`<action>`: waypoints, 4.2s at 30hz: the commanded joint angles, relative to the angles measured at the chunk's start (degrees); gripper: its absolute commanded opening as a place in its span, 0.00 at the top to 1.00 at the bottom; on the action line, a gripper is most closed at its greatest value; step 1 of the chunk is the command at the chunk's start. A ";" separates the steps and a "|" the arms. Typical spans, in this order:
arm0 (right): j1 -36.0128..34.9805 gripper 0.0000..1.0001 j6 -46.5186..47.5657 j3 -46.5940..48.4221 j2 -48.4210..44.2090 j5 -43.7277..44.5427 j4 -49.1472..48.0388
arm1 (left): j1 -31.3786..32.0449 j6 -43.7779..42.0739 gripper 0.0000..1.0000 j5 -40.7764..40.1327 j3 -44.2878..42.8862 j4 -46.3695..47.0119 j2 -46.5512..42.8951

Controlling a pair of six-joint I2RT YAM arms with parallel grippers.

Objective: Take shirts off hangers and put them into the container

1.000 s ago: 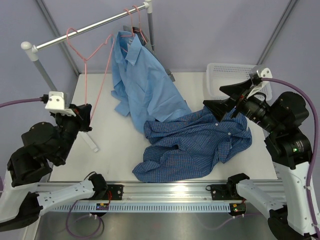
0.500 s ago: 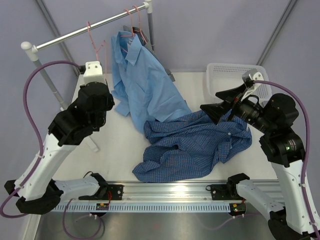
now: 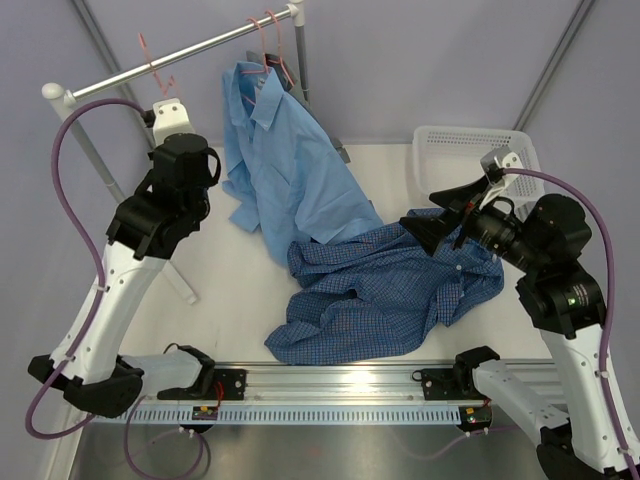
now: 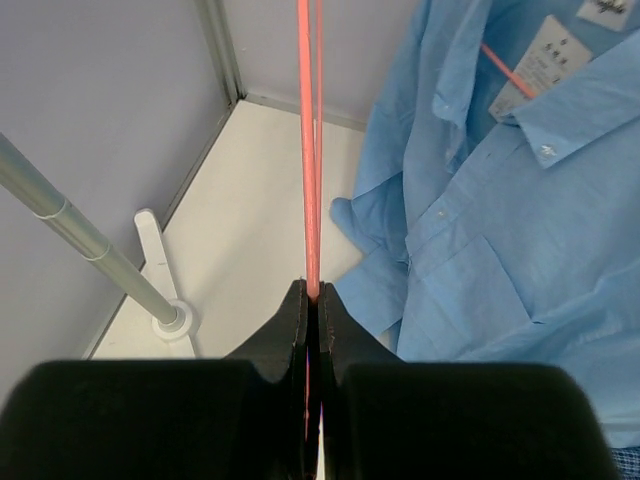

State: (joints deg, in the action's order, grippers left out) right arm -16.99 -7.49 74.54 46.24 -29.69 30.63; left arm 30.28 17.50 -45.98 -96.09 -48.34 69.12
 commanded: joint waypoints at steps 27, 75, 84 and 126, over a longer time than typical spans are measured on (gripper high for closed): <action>-0.41 0.01 -24.39 -15.65 14.05 35.90 9.44 | -3.83 -0.44 0.01 19.33 6.89 6.32 -8.64; 5.83 1.00 -12.39 50.29 36.01 61.96 3.40 | -3.83 -3.87 0.01 30.51 13.21 6.32 -18.50; 13.65 1.00 -5.70 75.64 56.93 51.94 -16.46 | -3.83 -2.73 0.01 32.09 13.83 6.24 -17.44; 26.57 0.57 -16.16 59.22 93.16 40.95 17.17 | -3.83 -0.09 0.02 32.27 20.68 6.32 -15.86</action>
State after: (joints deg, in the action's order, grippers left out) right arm 9.10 -22.57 132.44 140.57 15.16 39.38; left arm 26.70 16.99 -14.72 -75.94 -44.05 53.82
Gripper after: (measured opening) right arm 0.409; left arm 0.986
